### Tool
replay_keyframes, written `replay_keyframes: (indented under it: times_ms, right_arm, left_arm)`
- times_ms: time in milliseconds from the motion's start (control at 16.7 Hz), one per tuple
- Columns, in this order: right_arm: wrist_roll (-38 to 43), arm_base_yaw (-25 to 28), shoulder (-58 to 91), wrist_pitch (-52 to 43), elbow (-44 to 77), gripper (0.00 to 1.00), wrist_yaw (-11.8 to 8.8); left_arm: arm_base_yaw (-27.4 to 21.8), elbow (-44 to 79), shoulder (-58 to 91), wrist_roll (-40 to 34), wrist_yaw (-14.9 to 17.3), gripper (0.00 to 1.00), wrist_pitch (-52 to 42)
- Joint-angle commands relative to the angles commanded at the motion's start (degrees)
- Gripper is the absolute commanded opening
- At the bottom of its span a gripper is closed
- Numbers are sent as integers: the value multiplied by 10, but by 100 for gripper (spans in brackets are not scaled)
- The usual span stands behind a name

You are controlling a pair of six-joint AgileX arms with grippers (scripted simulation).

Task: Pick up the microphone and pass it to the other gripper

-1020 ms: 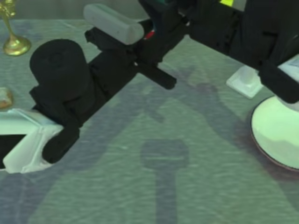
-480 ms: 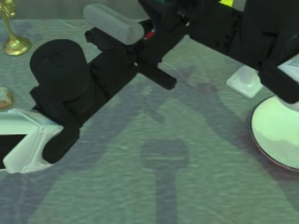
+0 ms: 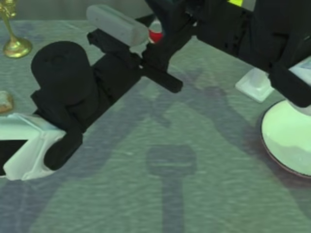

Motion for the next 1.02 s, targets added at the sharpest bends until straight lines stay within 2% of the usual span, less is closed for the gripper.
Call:
replay_keyframes:
  times_ms: [420, 540, 660, 1020]
  right_arm:
    - [0, 0, 0, 0, 0, 0, 0]
    - [-3, -3, -6, 1, 4, 0, 5]
    - [-1, -14, -15, 0, -6, 0, -7]
    - [-3, -64, -60, 1, -49, 0, -64]
  left_arm:
    - [0, 0, 0, 0, 0, 100, 0]
    - [7, -7, 4, 7, -9, 100, 0]
    - [12, -28, -18, 7, -6, 100, -2]
    - [40, -148, -140, 5, 10, 100, -4]
